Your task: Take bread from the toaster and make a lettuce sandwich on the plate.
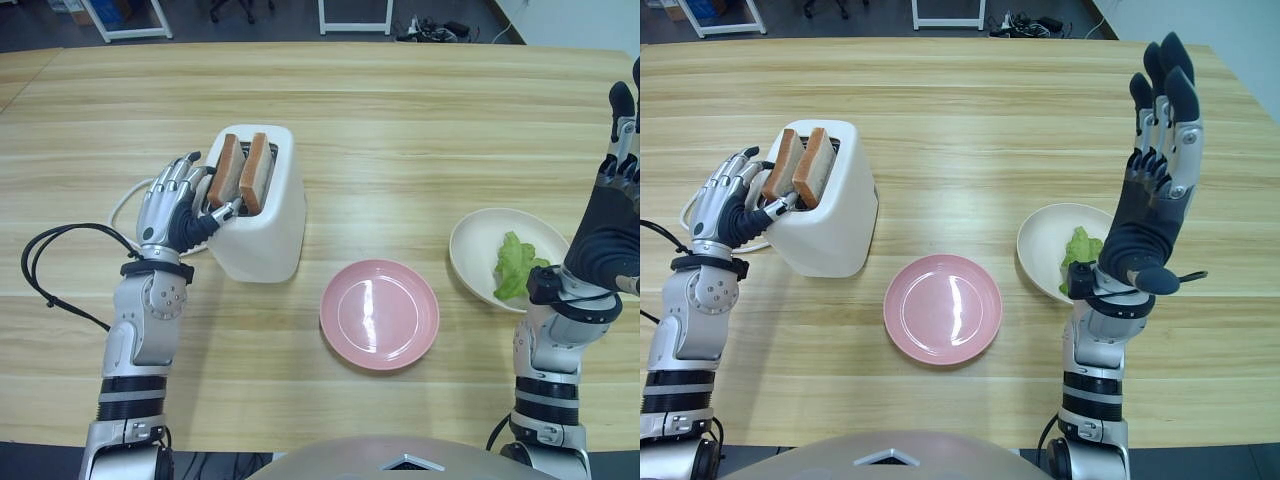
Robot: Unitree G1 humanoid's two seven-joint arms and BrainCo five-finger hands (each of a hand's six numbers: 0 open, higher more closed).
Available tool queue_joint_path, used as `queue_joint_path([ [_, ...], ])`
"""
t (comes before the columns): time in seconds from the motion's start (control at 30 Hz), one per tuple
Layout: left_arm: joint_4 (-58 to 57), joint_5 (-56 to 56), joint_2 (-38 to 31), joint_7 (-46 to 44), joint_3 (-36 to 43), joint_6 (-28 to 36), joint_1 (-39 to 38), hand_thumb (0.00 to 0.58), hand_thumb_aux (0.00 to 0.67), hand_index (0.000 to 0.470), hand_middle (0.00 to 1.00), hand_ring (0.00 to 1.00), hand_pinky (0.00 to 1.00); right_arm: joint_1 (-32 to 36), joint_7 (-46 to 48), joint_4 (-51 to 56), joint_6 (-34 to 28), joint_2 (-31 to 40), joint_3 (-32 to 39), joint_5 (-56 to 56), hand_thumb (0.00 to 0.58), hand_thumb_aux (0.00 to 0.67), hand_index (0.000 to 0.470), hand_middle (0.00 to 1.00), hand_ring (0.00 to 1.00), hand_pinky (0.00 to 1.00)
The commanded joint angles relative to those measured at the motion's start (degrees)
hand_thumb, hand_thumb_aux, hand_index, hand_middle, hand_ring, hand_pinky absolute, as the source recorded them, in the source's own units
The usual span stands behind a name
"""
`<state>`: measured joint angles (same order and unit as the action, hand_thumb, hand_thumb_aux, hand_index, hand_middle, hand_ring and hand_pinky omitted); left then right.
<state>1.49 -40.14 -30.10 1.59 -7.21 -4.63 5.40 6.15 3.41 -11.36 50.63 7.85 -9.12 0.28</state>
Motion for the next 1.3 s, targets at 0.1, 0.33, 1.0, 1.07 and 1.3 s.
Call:
queue_joint_path([
  [0.1,-3.9,0.9,-0.5,-0.6,2.5,1.9,0.9,0.58,0.67,0.47,0.0,0.0,0.0,-0.6,-0.5,0.4,0.7,0.1,-0.6,-0.9,0.0,0.0,0.0,0.0,0.0,0.0],
  [0.33,-3.6,7.0,0.5,-1.3,2.3,0.8,1.5,0.58,0.67,0.47,0.0,0.0,0.0,-0.9,-1.0,0.3,0.9,0.2,-1.0,-1.0,0.0,0.0,0.0,0.0,0.0,0.0],
  [1.0,2.5,14.7,5.1,15.4,-6.5,-2.3,6.2,0.58,0.67,0.47,1.0,1.0,1.0,-1.2,-1.4,1.0,1.5,0.1,-0.8,-1.2,0.0,0.0,0.0,0.0,0.0,0.0],
  [1.07,4.7,14.4,5.0,16.5,-7.0,-3.3,6.1,0.58,0.67,0.47,1.0,1.0,1.0,-1.2,-1.4,1.1,1.6,0.1,-0.8,-1.1,0.0,0.0,0.0,0.0,0.0,0.0],
  [1.3,17.1,12.1,4.8,13.6,-1.7,-11.8,4.6,0.58,0.67,0.47,1.0,1.0,1.0,-0.1,-1.7,2.3,1.9,0.1,-0.8,-1.0,0.0,0.0,0.0,0.0,0.0,0.0],
])
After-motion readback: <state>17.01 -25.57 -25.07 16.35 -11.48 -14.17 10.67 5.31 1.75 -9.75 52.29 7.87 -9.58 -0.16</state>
